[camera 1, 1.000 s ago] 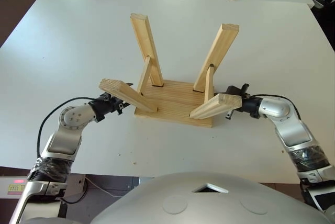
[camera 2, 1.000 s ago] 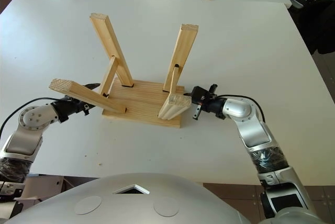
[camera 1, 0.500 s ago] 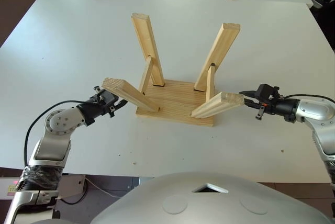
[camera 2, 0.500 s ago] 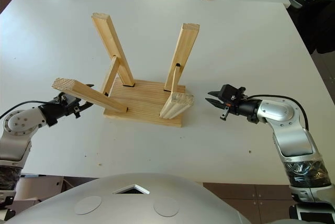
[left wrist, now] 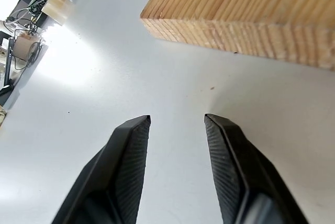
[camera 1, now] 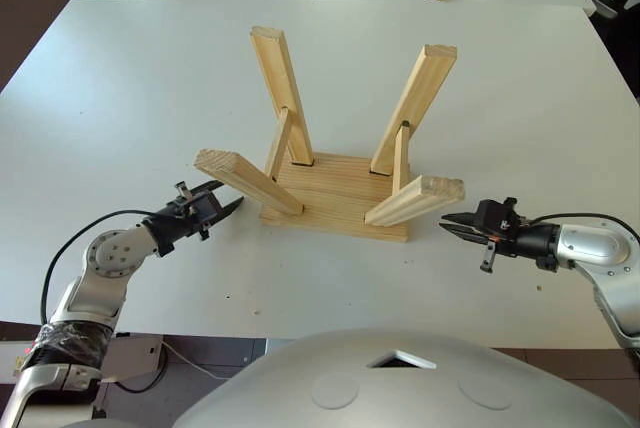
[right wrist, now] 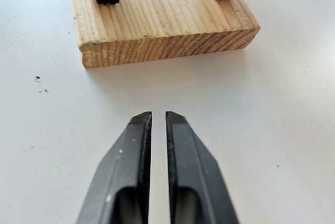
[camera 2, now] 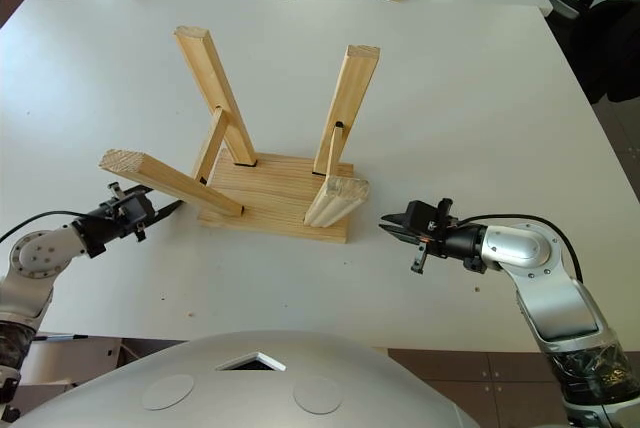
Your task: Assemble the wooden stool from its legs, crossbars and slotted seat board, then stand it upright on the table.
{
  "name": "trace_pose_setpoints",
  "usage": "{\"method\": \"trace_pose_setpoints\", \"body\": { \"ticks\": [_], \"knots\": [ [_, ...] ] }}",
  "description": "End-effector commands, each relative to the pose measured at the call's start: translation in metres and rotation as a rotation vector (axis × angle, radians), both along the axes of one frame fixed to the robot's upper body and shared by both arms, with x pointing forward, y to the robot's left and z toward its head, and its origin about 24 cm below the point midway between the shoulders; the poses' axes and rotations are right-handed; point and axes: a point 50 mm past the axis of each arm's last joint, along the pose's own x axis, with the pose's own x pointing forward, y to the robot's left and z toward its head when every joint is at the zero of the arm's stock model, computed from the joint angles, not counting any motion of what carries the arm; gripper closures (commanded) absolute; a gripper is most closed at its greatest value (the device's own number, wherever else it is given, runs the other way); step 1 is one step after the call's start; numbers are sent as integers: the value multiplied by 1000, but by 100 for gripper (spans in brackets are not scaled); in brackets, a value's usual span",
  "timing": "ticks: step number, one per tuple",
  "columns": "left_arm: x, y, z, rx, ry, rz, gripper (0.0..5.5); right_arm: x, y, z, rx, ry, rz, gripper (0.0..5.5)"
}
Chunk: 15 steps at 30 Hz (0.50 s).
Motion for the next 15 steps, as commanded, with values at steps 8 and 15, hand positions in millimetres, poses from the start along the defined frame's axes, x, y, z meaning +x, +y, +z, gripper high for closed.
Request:
{"method": "trace_pose_setpoints", "body": {
  "ticks": [8,15],
  "knots": [
    [-29,-28,-19,-24,172,-114,397,-14,22,-2,9,-1,54,530],
    [-34,-38,-23,-34,175,-146,397,-15,32,-14,-18,-39,45,530]
  ]
}}
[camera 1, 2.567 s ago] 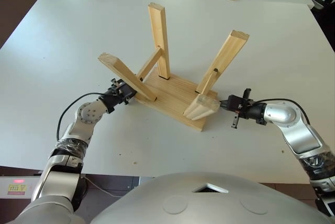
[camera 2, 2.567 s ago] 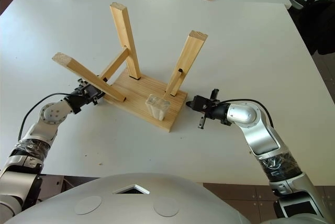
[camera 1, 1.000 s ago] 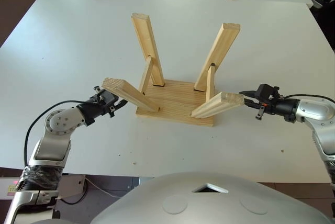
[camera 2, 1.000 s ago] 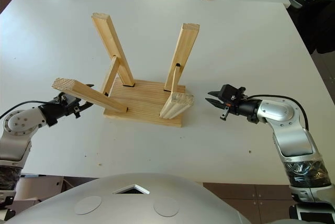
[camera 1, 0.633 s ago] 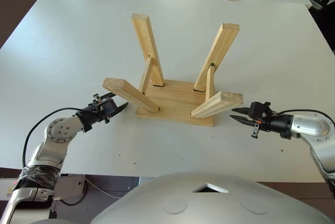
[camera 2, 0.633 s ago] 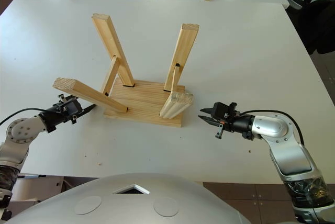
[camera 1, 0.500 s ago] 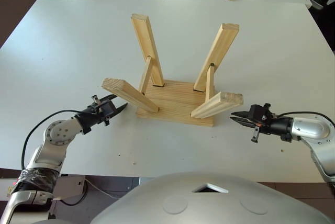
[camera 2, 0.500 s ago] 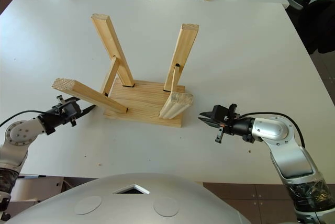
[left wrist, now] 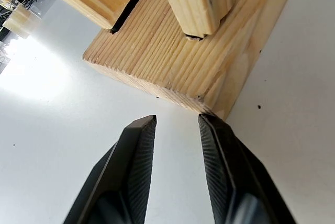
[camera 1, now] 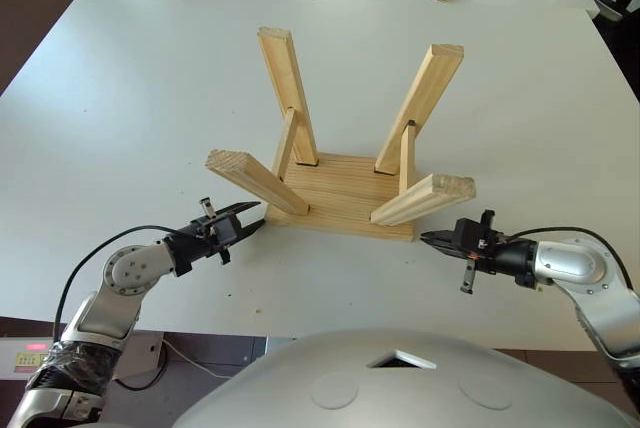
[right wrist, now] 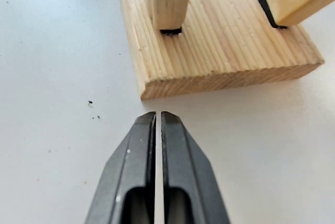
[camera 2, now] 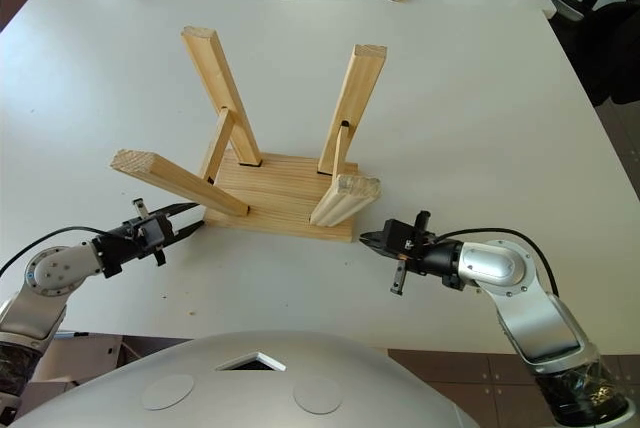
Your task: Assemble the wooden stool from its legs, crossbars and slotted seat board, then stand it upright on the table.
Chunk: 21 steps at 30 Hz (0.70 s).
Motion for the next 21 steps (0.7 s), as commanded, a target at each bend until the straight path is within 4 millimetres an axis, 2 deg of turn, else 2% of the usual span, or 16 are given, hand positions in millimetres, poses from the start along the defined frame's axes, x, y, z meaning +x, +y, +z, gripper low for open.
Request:
{"method": "trace_pose_setpoints", "body": {
  "ticks": [1,6,11,20,21],
  "knots": [
    [-18,-7,-20,32,123,-34,397,-1,4,-5,-38,-44,5,530],
    [-18,-13,-22,14,110,-32,397,3,6,-8,-40,-74,-19,530],
    [-16,-11,-25,17,109,-14,397,11,-5,-8,-74,-106,-40,530],
    [-14,-13,-26,3,117,1,397,19,-11,-6,-126,-164,-26,530],
    [-13,-13,-26,-4,123,7,413,20,-13,-6,-135,-172,-27,530]
  ]
}}
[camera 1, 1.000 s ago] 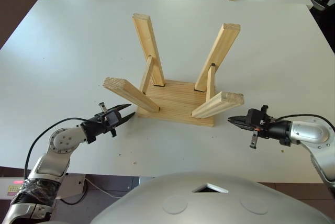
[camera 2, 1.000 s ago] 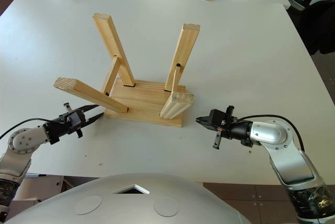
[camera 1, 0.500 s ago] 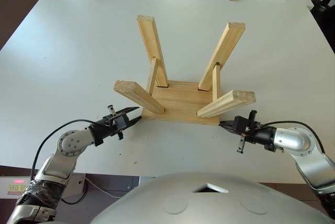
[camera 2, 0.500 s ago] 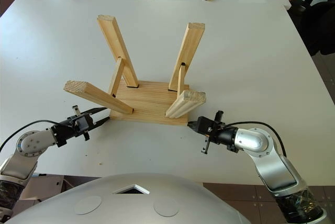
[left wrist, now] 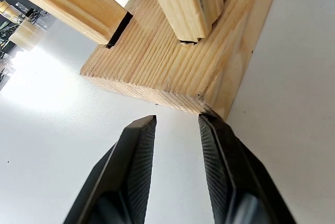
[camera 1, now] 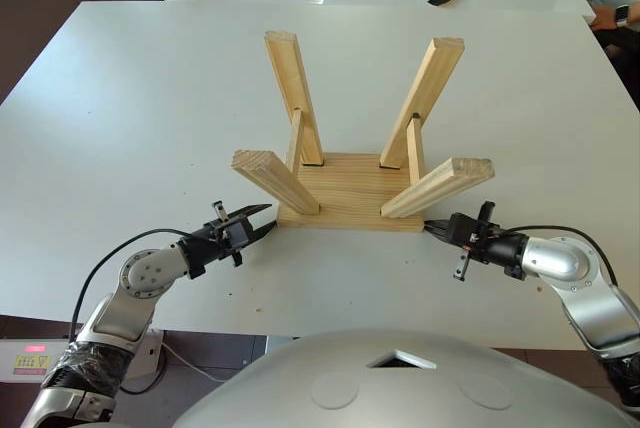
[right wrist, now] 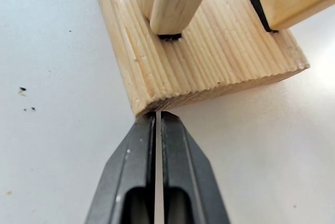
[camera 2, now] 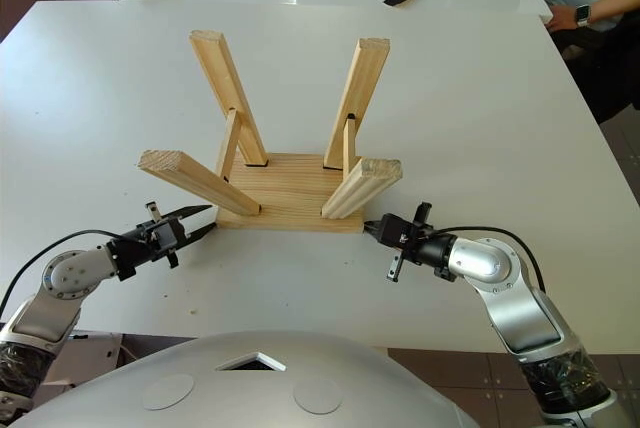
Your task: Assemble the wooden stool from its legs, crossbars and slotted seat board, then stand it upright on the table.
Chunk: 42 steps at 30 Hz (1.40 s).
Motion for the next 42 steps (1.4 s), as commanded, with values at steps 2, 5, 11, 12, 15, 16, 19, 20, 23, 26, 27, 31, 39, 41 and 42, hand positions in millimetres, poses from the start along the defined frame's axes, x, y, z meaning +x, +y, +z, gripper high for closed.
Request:
{"method": "trace_pose_setpoints", "body": {
  "ticks": [2,5,11,12,15,16,19,20,23,26,27,31,39,41,42],
  "knots": [
    [-13,-4,-20,9,144,4,442,11,-10,5,-59,-56,2,530],
    [-12,-7,-20,8,147,-1,477,16,-14,8,-78,-80,5,530],
    [-2,-13,-20,2,129,3,477,20,-10,7,-76,-87,36,530],
    [-1,-16,-19,-5,125,-2,477,19,-6,6,-69,-85,46,530],
    [1,-23,-16,-32,119,-13,477,16,4,4,-44,-80,69,530],
    [1,-24,-15,-34,118,-19,477,15,7,4,-34,-78,74,530],
    [2,-25,-11,-35,116,-23,477,12,10,4,-25,-71,76,530],
    [2,-24,-12,-35,117,-18,477,11,8,3,-31,-69,69,530],
    [0,-23,-13,-30,122,-12,477,10,2,0,-56,-69,50,530],
    [-1,-25,-11,-40,121,-11,477,9,1,2,-66,-68,66,530],
    [-1,-26,-10,-48,118,-9,477,9,2,3,-64,-66,74,530],
    [-1,-32,-3,-85,120,-14,477,7,6,7,-52,-62,94,530],
    [-6,-46,1,-98,127,-65,477,8,3,11,-49,-74,80,530],
    [-6,-50,3,-111,130,-81,477,7,2,12,-56,-77,81,530],
    [-6,-53,4,-113,129,-92,477,8,1,13,-67,-80,83,530]
  ]
}}
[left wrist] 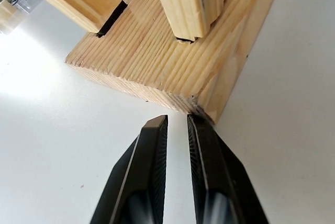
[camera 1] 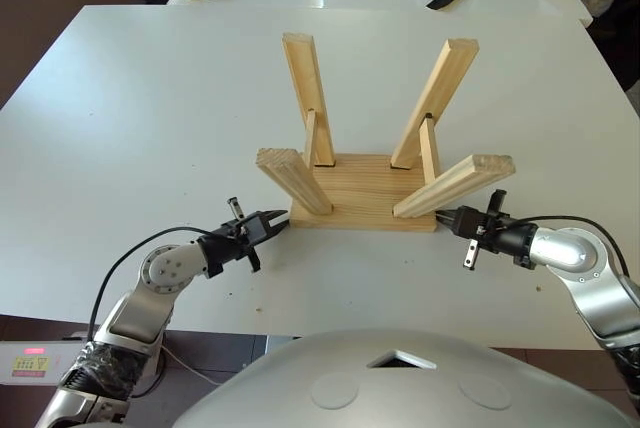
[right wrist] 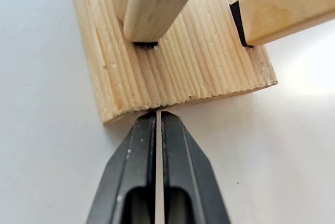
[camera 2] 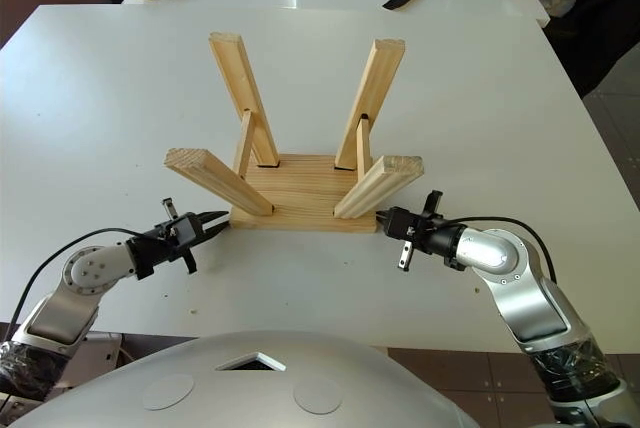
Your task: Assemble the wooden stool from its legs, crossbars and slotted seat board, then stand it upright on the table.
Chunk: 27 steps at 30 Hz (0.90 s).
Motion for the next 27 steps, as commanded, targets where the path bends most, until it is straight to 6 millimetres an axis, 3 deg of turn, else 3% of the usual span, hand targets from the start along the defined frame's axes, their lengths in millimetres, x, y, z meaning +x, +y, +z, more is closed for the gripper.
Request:
{"method": "trace_pose_setpoints", "body": {
  "ticks": [1,8,15,21,27],
  "knots": [
    [-7,-25,3,-68,26,-105,477,-1,11,7,35,-20,72,530],
    [0,-25,18,-86,14,-116,477,-1,16,21,51,-8,128,530],
    [-14,-28,23,-82,55,-187,477,-6,20,38,57,8,194,530],
    [-23,-28,51,-141,116,-235,477,-12,21,61,81,37,241,530],
    [-18,-27,75,-216,149,-220,477,-21,22,76,126,104,259,530]
  ]
}}
